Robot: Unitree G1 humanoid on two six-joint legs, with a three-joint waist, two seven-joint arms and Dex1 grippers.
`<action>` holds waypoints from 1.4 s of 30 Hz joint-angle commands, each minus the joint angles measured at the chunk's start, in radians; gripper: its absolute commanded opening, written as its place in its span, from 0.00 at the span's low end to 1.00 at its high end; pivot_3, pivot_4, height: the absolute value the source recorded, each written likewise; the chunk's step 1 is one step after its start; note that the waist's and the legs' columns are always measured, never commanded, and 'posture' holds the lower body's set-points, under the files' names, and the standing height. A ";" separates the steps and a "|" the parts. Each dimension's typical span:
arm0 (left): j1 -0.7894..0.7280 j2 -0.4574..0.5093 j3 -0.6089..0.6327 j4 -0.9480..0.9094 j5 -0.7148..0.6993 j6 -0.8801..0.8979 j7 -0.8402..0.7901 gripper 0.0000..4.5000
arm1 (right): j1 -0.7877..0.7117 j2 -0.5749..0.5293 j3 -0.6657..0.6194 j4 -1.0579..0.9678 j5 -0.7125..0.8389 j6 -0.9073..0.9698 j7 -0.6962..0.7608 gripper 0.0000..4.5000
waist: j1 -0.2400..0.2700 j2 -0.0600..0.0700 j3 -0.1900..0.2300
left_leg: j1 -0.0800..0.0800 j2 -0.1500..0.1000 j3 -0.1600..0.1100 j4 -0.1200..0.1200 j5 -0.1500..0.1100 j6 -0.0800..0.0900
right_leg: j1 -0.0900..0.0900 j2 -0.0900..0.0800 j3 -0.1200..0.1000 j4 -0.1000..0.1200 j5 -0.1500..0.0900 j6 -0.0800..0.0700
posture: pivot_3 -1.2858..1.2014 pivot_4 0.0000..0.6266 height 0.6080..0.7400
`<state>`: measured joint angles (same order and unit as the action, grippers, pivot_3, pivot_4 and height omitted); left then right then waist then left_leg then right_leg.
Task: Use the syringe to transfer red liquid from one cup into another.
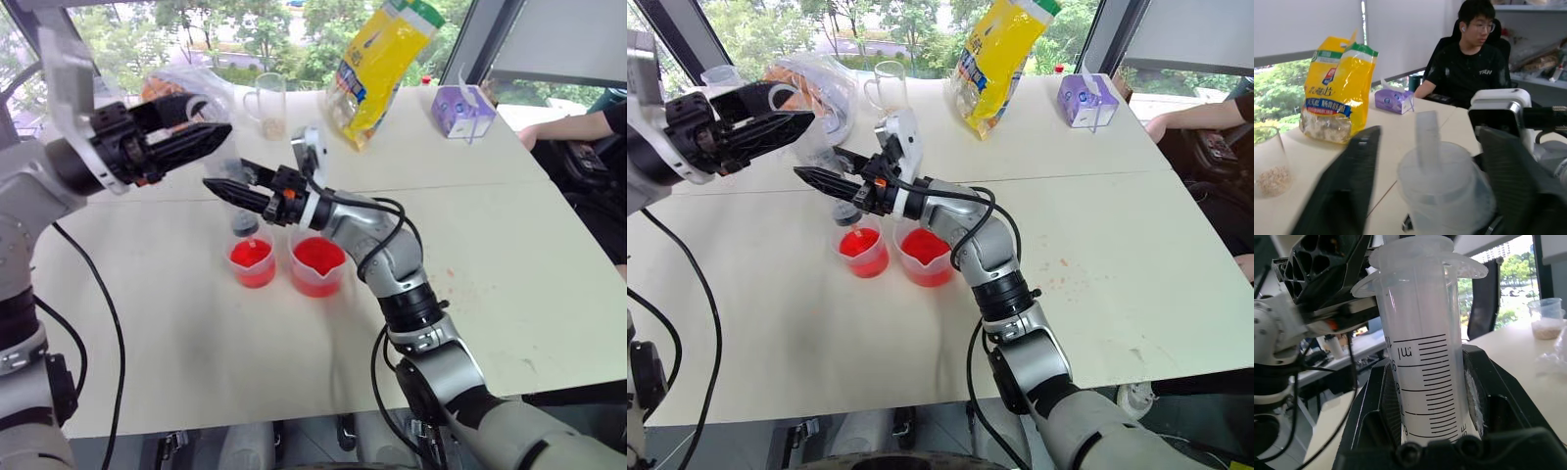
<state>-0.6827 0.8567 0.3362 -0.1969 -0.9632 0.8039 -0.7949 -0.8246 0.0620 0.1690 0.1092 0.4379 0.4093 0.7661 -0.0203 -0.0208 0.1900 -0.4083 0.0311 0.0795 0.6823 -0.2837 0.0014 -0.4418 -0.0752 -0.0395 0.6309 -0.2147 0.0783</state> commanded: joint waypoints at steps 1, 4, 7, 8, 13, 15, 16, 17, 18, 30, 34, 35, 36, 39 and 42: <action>-0.024 0.042 0.041 0.019 0.015 -0.016 -0.011 0.98 | -0.007 0.016 -0.004 -0.062 0.025 0.002 -0.006 0.31 | -0.001 0.000 0.000 | 0.000 0.000 0.000 0.000 0.000 0.000 | 0.000 0.000 0.000 0.000 0.000 0.000 | 0.52 0.24 1.00; -0.016 0.062 0.052 0.022 0.014 -0.018 -0.026 0.98 | -0.013 0.013 -0.022 -0.070 0.038 0.018 -0.022 0.31 | 0.000 0.000 0.000 | 0.000 0.000 0.000 0.000 0.000 0.000 | 0.000 0.000 0.000 0.000 0.000 0.000 | 0.52 0.24 1.00; -0.004 0.070 0.057 0.012 0.007 -0.015 -0.036 0.98 | -0.024 0.008 -0.042 -0.081 0.054 0.037 -0.043 0.31 | 0.001 0.000 0.000 | 0.000 0.000 0.000 0.000 0.000 0.000 | 0.000 0.000 0.000 0.000 0.000 0.000 | 0.52 0.24 1.00; 0.007 0.069 0.056 0.003 0.003 -0.015 -0.045 0.98 | -0.040 -0.002 -0.064 -0.091 0.064 0.056 -0.063 0.31 | 0.002 0.000 0.000 | 0.000 0.000 0.000 0.000 0.000 0.000 | 0.000 0.000 0.000 0.000 0.000 0.000 | 0.52 0.24 1.00; 0.046 0.040 0.040 -0.026 -0.016 -0.007 -0.066 0.98 | -0.176 -0.097 -0.266 -0.107 0.164 0.216 -0.245 0.31 | 0.006 0.001 0.000 | 0.000 0.000 0.000 0.000 0.000 0.000 | 0.000 -0.001 0.000 0.000 0.000 0.000 | 0.52 0.24 1.00; 0.063 0.028 0.019 -0.037 0.001 -0.018 -0.072 0.98 | -0.234 -0.164 -0.360 -0.079 0.211 0.307 -0.334 0.31 | 0.009 0.000 0.000 | -0.001 -0.001 0.000 0.000 0.000 0.000 | 0.000 -0.002 0.000 0.000 0.000 0.000 | 0.52 0.24 1.00; 0.069 0.022 0.014 -0.042 0.002 -0.019 -0.072 0.98 | -0.251 -0.191 -0.393 -0.071 0.231 0.353 -0.367 0.31 | 0.010 0.000 0.000 | -0.001 -0.001 0.000 0.000 0.000 0.000 | 0.000 -0.002 -0.001 -0.001 0.000 0.000 | 0.52 0.24 1.00; 0.074 0.014 0.010 -0.047 -0.001 -0.019 -0.072 0.98 | -0.267 -0.231 -0.424 -0.065 0.246 0.404 -0.397 0.31 | 0.008 0.000 0.000 | -0.001 -0.001 0.000 0.000 0.000 0.000 | 0.000 -0.003 -0.001 -0.001 0.000 0.000 | 0.52 0.24 1.00; 0.079 0.007 0.007 -0.051 -0.003 -0.019 -0.072 0.98 | -0.276 -0.267 -0.445 -0.063 0.254 0.449 -0.421 0.31 | 0.007 0.000 0.000 | -0.001 -0.001 0.000 0.000 0.000 0.000 | 0.000 -0.003 -0.001 -0.001 0.000 -0.001 | 0.52 0.24 1.00; 0.120 -0.035 -0.053 -0.084 0.016 -0.030 -0.113 0.98 | -0.122 -0.619 -0.464 -0.026 0.170 1.115 -0.595 0.31 | 0.001 0.001 0.001 | -0.001 -0.001 0.002 -0.002 -0.002 0.003 | -0.001 -0.002 0.000 -0.002 0.000 0.000 | 0.52 0.24 1.00; 0.134 -0.028 -0.070 -0.096 0.039 -0.036 -0.132 0.98 | -0.052 -0.630 -0.444 -0.019 0.125 1.155 -0.590 0.31 | 0.003 0.001 0.001 | -0.001 -0.001 0.002 -0.002 -0.002 0.003 | -0.001 -0.002 0.000 -0.002 0.000 0.000 | 0.52 0.24 1.00; 0.137 -0.027 -0.072 -0.100 0.041 -0.036 -0.133 0.98 | -0.040 -0.629 -0.442 -0.010 0.113 1.156 -0.589 0.31 | 0.004 0.001 0.001 | -0.001 -0.001 0.002 -0.002 -0.002 0.003 | -0.001 -0.002 0.000 -0.002 0.000 0.000 | 0.52 0.24 1.00; 0.140 -0.028 -0.072 -0.106 0.040 -0.034 -0.133 0.98 | -0.025 -0.628 -0.435 -0.001 0.098 1.145 -0.590 0.31 | 0.004 0.001 0.001 | -0.002 -0.001 0.002 -0.002 -0.002 0.003 | -0.001 -0.002 0.000 -0.002 0.000 0.000 | 0.52 0.24 1.00; 0.149 -0.031 -0.072 -0.130 0.035 -0.023 -0.126 0.98 | 0.013 -0.625 -0.408 0.023 0.070 1.110 -0.572 0.31 | 0.004 0.001 0.001 | -0.002 -0.001 0.002 -0.002 -0.002 0.003 | -0.001 -0.002 0.000 -0.003 0.000 0.000 | 0.52 0.24 1.00; 0.159 -0.030 -0.077 -0.153 0.033 -0.015 -0.120 0.98 | 0.043 -0.628 -0.377 0.041 0.046 1.070 -0.549 0.31 | 0.003 0.001 0.001 | -0.002 -0.001 0.001 -0.002 -0.002 0.003 | -0.001 -0.002 0.000 -0.002 0.000 0.000 | 0.52 0.24 1.00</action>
<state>-0.5172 0.8177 0.2498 -0.3158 -0.9247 0.7974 -0.9156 -0.7796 -0.5503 -0.2118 0.1539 0.4959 1.5028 0.2056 -0.0168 -0.0199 0.1905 -0.4101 0.0298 0.0808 0.6807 -0.2853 0.0042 -0.4431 -0.0770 -0.0396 0.6284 -0.2150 0.0784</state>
